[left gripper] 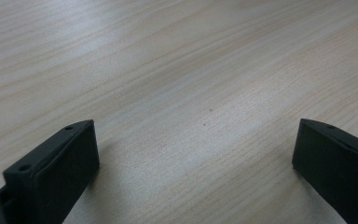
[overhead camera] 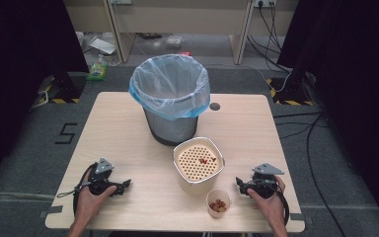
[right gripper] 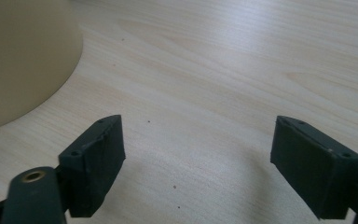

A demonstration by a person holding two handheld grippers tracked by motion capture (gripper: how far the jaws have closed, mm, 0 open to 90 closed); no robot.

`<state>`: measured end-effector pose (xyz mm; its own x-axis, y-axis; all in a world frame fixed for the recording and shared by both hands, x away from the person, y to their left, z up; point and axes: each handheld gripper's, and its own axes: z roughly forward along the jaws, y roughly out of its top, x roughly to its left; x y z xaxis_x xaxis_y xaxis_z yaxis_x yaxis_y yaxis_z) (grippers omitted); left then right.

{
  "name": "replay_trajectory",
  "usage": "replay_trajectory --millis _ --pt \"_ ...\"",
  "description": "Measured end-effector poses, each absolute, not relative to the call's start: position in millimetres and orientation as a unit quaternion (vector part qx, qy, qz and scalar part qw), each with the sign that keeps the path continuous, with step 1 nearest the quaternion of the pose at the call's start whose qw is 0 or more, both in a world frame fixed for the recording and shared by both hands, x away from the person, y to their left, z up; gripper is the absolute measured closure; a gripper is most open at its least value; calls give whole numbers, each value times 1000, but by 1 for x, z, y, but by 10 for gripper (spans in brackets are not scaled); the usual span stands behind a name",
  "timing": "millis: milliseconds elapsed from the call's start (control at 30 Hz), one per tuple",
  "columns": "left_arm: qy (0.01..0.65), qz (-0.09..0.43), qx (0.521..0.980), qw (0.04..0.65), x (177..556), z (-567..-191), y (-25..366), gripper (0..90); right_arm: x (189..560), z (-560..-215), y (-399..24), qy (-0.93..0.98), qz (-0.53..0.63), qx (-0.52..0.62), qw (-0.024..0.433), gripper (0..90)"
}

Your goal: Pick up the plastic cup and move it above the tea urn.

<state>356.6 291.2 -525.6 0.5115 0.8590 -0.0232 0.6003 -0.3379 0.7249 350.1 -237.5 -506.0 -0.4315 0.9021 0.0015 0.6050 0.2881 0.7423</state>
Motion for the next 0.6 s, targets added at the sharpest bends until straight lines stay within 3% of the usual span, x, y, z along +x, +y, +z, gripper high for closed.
replay_trajectory --millis 600 --pt "459 186 796 349 356 -526 291 0 303 -464 -231 761 355 502 208 258"
